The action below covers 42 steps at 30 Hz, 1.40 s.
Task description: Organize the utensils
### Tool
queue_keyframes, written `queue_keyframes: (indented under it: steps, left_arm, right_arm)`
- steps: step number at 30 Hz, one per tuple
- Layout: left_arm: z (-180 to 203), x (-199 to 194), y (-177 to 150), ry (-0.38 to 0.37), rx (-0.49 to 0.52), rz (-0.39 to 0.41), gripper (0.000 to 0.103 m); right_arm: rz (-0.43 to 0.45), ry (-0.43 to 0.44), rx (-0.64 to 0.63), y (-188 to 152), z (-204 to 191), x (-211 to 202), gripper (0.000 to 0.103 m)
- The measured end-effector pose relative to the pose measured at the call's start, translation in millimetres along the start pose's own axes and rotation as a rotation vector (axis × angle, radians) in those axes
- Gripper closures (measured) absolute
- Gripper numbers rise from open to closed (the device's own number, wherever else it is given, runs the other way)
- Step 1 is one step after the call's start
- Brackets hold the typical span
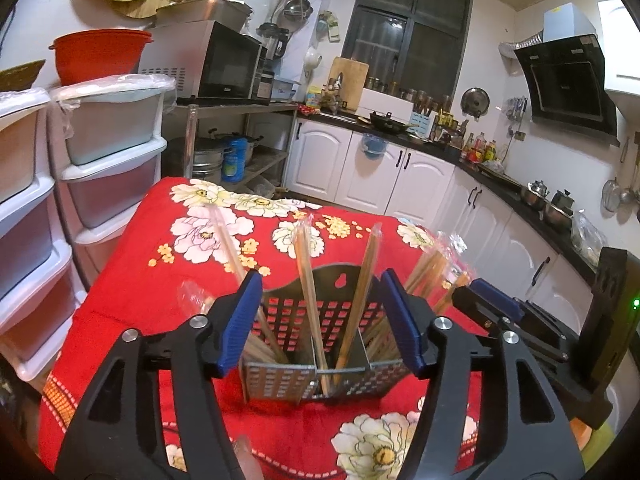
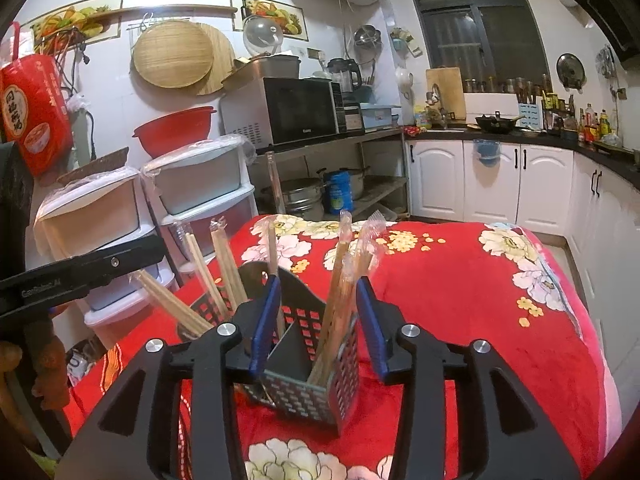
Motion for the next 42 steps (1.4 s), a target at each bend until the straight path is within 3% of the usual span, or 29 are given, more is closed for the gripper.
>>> queue_keyframes:
  steps: [11,19,20,22,35,42]
  left_arm:
    - [-2,-19,-33,0.015,-0.007,-0.025,0.034]
    - [-3,-27,-60,0.024,-0.001,-0.061,0.032]
    - [-3,-29,-63,0.026,0.001,-0.064,0.020]
    - [-3,-32,-71,0.029,0.006,-0.063,0.012]
    - [-5,-43,-111,0.030,0.009,-0.065,0.012]
    - [-8,-46,-118,0.057,0.017,-0.001,0.012]
  right_arm:
    - [-0.012,-0.010,-0.006,-18,-2,-24,0.053]
    - [-0.024,-0.025,-0.028,-40,-3,-44,0.033]
    - [-0.025,-0.026,-0.030,-42,-4,-46,0.031]
    - [-0.028,-0.031,-0.040,-48,-5,-52,0.028]
    - [-0.056,-0.042,-0.058,-95,-13,-67,0.009]
    - [-0.024,-0.068,-0.059,-107,-13,-71,0.007]
Point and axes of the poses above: each gripper's, at about its wrist camera, not at the fingertips, and x roughly the way its jaws point, z to its right, y to its top, the point moved 8 cm from there along x, roughly the way its jaws point, and after that the axes turned 5 degrees about z, right-handed, at the moved point
